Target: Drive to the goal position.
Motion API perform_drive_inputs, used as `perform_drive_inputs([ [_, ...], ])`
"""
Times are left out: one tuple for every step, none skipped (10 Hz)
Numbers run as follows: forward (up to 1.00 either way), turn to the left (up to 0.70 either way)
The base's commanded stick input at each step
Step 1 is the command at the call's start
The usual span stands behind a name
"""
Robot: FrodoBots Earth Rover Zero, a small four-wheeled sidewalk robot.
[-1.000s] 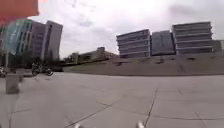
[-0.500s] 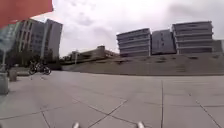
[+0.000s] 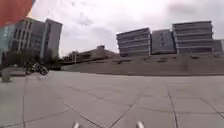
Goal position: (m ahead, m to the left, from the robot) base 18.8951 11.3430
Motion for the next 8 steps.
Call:
perform_drive_inputs([
  [0.7, 0.14],
  [0.7, 0.14],
  [0.7, 0.14],
  [0.7, 0.14],
  [0.7, 0.14],
  [0.7, 0.14],
  [0.7, 0.14],
  [0.7, 0.14],
])
